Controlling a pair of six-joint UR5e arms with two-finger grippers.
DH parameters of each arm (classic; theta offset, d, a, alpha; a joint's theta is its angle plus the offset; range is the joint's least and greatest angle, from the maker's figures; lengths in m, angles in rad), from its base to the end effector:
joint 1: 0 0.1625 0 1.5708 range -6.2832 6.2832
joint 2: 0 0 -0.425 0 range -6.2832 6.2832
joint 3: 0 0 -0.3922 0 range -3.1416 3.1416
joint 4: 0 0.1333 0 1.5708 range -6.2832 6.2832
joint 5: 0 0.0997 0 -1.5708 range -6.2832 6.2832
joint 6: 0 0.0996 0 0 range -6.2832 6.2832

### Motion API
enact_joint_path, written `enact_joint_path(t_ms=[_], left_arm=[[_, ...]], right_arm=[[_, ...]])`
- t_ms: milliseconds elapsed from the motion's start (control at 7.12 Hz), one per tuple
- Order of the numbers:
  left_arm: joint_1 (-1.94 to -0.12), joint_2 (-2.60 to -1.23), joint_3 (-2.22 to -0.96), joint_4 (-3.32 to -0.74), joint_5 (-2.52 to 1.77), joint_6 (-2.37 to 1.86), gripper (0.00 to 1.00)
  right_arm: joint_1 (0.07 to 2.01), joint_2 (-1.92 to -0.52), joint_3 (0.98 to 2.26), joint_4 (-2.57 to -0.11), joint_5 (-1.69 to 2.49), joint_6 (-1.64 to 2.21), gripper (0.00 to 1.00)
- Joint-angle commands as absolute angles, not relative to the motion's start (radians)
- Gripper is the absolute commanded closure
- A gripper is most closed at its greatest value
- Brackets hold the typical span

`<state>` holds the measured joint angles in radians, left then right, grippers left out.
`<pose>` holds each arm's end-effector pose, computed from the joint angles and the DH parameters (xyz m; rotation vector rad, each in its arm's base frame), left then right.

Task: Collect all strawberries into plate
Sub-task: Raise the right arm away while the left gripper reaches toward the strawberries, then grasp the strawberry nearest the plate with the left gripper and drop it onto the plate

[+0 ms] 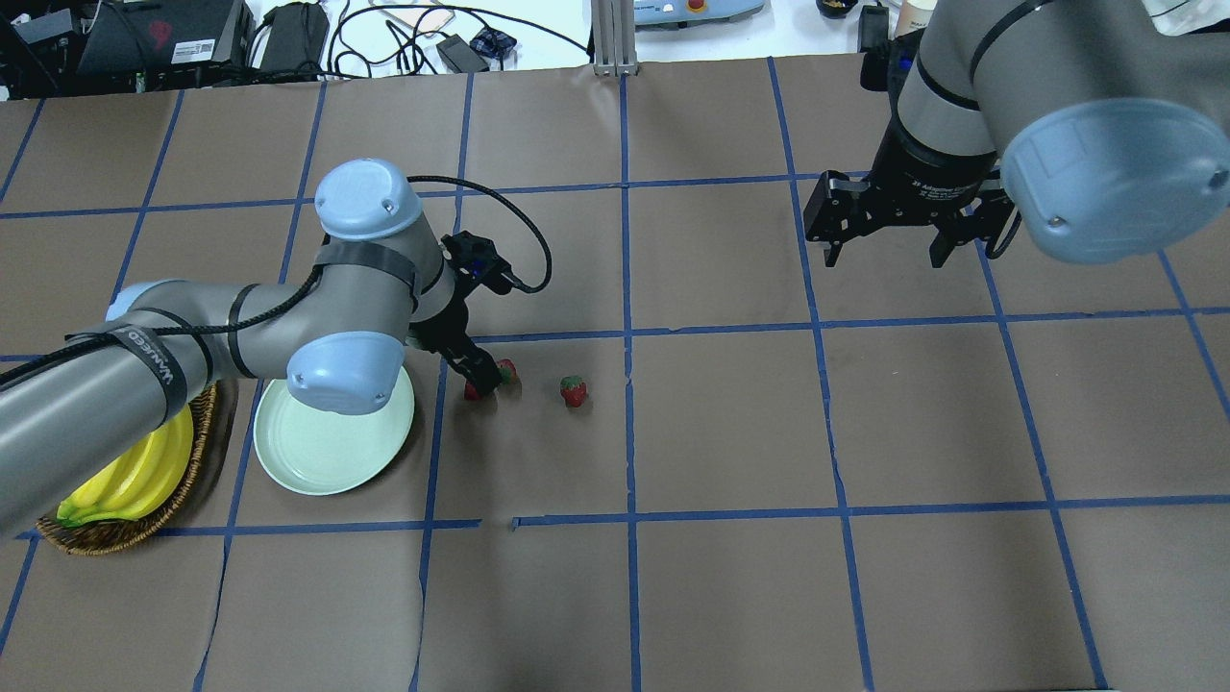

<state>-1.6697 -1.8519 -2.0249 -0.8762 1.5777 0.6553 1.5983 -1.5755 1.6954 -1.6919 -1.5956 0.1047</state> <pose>-0.1818 -0.4888 0.2042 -1.1551 -2.9160 -0.0642 0.1442 -0.4834 0.4411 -0.1203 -3.1146 0.0044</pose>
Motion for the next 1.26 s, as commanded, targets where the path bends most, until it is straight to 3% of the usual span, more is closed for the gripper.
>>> enact_joint_path(t_ms=[0,281,561,842,1123], left_arm=[[-1.687,-1.868,-2.097,-0.75,1.582,0.67,0.14],[-1.687,-1.894,-2.095,-0.747,1.578,0.683,0.17],[-1.687,-1.898,-2.086,-0.747,1.575,0.704,0.51],[-1.686,-1.89,-2.048,-0.749,1.581,0.73,0.98],[-1.631,-1.843,-1.961,-0.898,1.636,0.782,1.0]], right_arm=[[1.601,-1.575,1.684,-1.693,-1.586,0.116,0.0],[1.597,-1.577,1.684,-1.73,-1.595,0.118,0.0],[1.594,-1.591,1.684,-1.724,-1.586,0.11,0.0],[1.56,-1.591,1.681,-1.715,-1.582,0.085,0.0],[1.557,-1.623,1.672,-1.688,-1.566,0.051,0.0]])
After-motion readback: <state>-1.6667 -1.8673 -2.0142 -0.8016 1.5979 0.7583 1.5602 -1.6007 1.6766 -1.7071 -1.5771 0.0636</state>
